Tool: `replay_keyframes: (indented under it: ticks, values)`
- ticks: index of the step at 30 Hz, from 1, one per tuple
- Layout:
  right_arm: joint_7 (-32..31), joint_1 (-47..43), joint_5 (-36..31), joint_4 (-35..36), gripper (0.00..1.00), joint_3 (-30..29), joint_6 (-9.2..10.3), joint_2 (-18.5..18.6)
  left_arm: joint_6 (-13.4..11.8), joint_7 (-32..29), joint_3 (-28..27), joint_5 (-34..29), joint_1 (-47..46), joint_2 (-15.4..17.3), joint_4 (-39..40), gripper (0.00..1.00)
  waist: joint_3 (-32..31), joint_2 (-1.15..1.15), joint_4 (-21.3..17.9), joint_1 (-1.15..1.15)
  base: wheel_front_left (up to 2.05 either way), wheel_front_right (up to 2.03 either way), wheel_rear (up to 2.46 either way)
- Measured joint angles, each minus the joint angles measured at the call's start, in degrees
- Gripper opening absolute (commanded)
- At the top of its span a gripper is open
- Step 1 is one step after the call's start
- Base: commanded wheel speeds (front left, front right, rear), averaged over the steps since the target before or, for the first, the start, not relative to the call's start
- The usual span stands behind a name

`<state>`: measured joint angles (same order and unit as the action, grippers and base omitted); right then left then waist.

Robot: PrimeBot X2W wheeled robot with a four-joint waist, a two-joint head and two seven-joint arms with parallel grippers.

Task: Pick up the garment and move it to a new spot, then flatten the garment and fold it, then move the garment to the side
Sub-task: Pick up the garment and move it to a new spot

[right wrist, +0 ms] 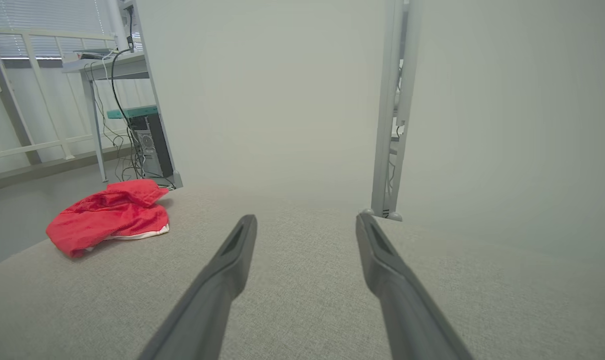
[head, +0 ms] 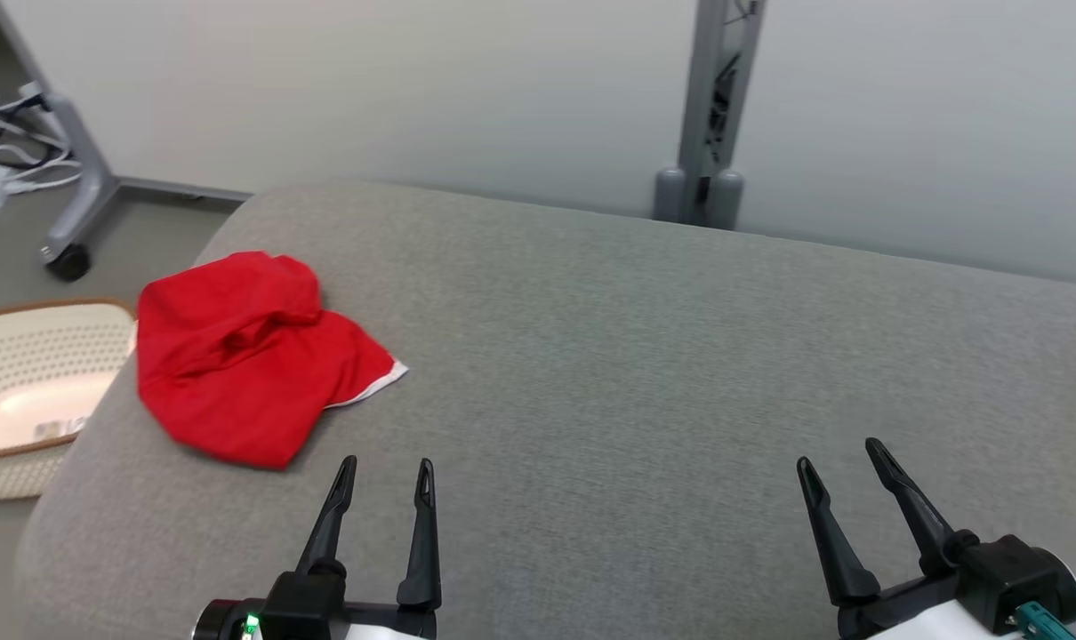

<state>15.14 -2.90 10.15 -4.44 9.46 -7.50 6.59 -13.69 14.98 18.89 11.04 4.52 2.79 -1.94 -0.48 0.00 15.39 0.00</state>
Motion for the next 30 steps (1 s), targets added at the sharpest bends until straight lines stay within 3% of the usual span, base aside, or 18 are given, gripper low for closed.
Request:
replay_keyframes:
  ticks: [18,30]
  values:
    - [0.0,0.8,0.2,0.8,1.0,1.4,0.0,1.1,-1.8,0.0,1.0,1.2,0.1,0.0,2.1,1.0,1.6,0.0,13.7,0.0,0.0,0.0,0.0]
    - [0.0,1.5,0.9,-0.5,1.0,2.8,0.0,1.8,-3.0,0.0,0.3,2.7,0.9,0.0,3.1,1.0,2.0,0.0,14.6,0.0,0.0,0.0,0.0]
